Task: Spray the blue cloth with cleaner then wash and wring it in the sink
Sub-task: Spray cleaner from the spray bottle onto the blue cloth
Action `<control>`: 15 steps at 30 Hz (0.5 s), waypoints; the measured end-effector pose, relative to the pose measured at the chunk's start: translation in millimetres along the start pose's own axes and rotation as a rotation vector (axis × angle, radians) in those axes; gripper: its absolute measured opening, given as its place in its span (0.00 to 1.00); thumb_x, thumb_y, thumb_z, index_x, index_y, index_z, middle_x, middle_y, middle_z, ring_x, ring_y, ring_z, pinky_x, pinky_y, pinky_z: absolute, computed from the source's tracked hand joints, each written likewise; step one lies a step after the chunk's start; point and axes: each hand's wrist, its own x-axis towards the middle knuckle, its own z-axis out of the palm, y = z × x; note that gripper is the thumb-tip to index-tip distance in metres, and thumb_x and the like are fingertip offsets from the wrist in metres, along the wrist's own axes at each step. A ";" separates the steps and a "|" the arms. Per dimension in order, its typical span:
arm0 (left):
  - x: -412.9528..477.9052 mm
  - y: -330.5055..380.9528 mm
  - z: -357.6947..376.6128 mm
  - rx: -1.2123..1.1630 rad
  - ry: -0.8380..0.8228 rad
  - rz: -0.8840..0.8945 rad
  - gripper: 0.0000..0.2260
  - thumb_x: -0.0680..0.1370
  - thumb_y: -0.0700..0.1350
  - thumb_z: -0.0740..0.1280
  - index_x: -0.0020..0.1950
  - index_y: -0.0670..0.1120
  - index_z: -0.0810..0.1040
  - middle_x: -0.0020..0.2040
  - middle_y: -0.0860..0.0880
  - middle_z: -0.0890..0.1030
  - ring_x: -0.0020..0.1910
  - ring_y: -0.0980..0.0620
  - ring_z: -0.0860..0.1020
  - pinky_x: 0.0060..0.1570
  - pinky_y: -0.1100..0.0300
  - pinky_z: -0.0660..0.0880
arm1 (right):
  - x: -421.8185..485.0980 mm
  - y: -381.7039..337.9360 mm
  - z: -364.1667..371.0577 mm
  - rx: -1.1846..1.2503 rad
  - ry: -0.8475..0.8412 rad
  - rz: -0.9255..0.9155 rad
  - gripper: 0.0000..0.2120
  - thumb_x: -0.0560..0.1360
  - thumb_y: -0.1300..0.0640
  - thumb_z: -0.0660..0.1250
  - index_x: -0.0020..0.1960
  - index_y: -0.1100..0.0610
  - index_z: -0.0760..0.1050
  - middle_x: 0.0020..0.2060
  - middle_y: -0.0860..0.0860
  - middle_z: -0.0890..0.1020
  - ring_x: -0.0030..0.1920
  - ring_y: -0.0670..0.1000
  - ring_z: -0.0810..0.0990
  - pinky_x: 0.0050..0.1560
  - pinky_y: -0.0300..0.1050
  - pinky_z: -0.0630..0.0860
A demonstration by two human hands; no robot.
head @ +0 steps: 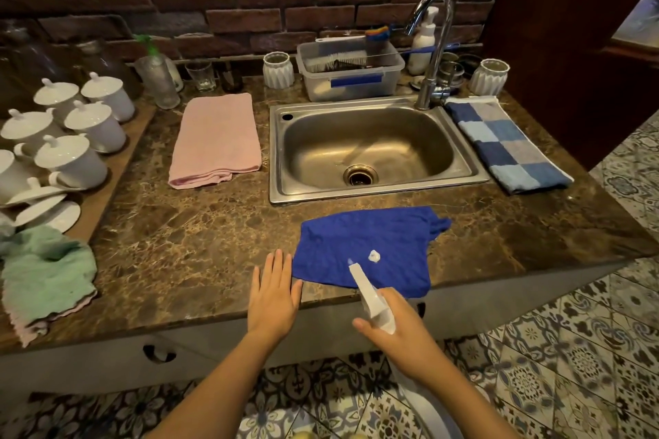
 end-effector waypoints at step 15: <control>2.0 -2.7 4.6 0.020 0.012 0.007 0.42 0.70 0.64 0.22 0.77 0.45 0.49 0.78 0.48 0.51 0.77 0.52 0.46 0.74 0.51 0.42 | -20.4 13.7 -37.3 0.111 0.141 0.067 0.14 0.72 0.56 0.69 0.51 0.42 0.68 0.51 0.47 0.76 0.50 0.43 0.75 0.41 0.24 0.70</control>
